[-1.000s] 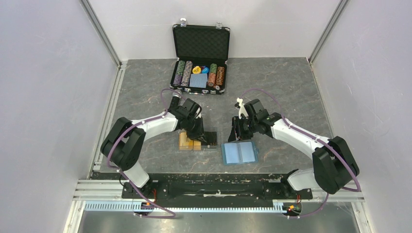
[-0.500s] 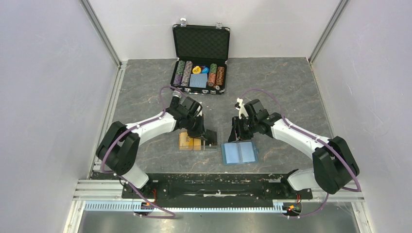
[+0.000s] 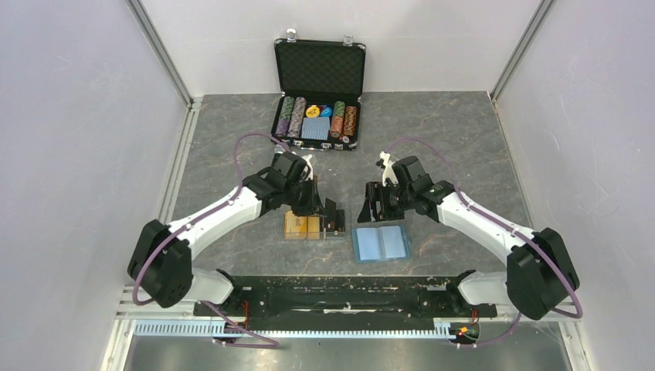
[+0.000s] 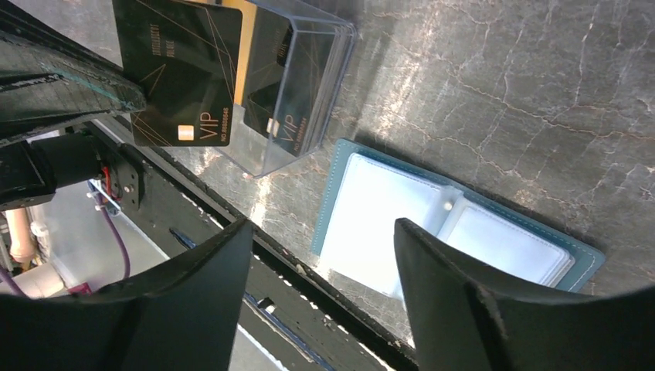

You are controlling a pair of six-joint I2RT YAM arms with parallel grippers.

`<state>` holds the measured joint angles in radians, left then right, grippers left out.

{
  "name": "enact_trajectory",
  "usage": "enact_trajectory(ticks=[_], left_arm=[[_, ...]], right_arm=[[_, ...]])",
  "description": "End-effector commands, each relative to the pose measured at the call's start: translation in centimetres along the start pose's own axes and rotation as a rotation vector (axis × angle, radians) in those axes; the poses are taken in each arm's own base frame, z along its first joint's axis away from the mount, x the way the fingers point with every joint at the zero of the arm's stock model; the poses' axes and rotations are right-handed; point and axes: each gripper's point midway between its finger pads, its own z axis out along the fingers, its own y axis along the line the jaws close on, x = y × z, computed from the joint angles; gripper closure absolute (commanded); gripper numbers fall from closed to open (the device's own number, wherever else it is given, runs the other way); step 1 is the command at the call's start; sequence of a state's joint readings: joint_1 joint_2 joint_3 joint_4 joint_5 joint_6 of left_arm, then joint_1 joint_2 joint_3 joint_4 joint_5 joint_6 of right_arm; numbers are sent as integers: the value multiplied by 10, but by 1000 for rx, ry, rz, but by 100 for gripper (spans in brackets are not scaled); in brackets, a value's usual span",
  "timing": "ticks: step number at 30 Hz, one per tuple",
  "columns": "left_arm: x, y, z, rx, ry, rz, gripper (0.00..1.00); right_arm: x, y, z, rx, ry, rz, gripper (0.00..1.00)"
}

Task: Put the credit cards into the card holder
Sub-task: Pick up the credit card from the storage box, then insert the credit card into the card holder.

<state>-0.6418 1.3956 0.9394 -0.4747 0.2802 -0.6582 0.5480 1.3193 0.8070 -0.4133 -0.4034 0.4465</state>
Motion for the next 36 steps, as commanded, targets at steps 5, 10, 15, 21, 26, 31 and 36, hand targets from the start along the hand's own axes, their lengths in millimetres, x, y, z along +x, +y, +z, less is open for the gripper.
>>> enact_trajectory(ticks=[5,10,15,21,26,31,36], left_arm=[[-12,-40,-28,215,-138,-45,98],[-16,-65,-42,376,-185,-64,98],[-16,-92,-55,545,-192,-54,98],[-12,-106,-59,646,-159,-52,98],[-10,-105,-59,652,-158,-61,98],[-8,-103,-57,653,-155,-73,98],[-6,-101,-52,647,-139,-79,93]], right_arm=[[-30,43,-22,-197,-159,-5,17],[-40,62,-37,-409,-230,57,17],[-40,68,-48,-547,-247,99,20],[-42,83,-58,-658,-250,93,39],[-41,88,-59,-701,-243,103,53],[-40,90,-60,-723,-231,103,71],[-40,92,-63,-738,-238,98,85]])
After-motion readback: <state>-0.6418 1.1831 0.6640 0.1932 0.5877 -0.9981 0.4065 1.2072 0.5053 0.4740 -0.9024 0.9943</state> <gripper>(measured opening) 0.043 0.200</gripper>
